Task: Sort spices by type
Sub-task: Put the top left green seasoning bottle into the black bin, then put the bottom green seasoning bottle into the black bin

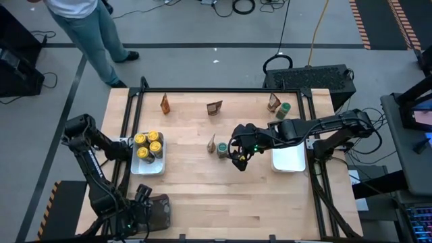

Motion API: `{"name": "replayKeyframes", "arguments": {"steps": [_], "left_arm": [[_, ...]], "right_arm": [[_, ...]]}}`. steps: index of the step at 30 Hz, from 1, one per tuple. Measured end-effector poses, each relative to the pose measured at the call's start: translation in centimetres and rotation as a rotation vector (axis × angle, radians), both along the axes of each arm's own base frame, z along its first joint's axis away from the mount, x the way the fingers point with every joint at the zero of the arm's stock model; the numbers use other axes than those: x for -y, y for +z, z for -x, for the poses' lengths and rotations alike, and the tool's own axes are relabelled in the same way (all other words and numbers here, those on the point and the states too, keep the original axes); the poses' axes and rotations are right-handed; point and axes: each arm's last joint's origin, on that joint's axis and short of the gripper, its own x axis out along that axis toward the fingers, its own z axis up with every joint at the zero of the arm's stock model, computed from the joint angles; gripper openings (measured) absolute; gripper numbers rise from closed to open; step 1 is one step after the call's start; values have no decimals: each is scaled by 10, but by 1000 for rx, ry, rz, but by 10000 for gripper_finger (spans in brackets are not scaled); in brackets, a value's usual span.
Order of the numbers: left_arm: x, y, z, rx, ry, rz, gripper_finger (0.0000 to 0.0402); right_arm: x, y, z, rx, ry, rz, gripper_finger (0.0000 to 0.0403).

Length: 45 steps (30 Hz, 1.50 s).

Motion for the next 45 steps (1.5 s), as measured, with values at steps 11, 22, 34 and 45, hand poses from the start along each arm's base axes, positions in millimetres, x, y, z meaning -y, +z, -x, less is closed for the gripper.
{"name": "replayKeyframes", "arguments": {"steps": [11, 22, 34, 45], "left_arm": [[0, 2, 0, -12, -2, -4, 289], [10, 33, -10, 46, 10, 90, 290], [-30, 77, -75, 212, 121, 20, 290], [-99, 100, -146, 470, 187, -14, 290]], "right_arm": [[0, 0, 0, -1, 5, 5, 265], [0, 0, 0, -1, 5, 5, 265], [0, 0, 1, -2, 31, 32, 265], [10, 15, 33, -70, 13, 134, 265]]}}
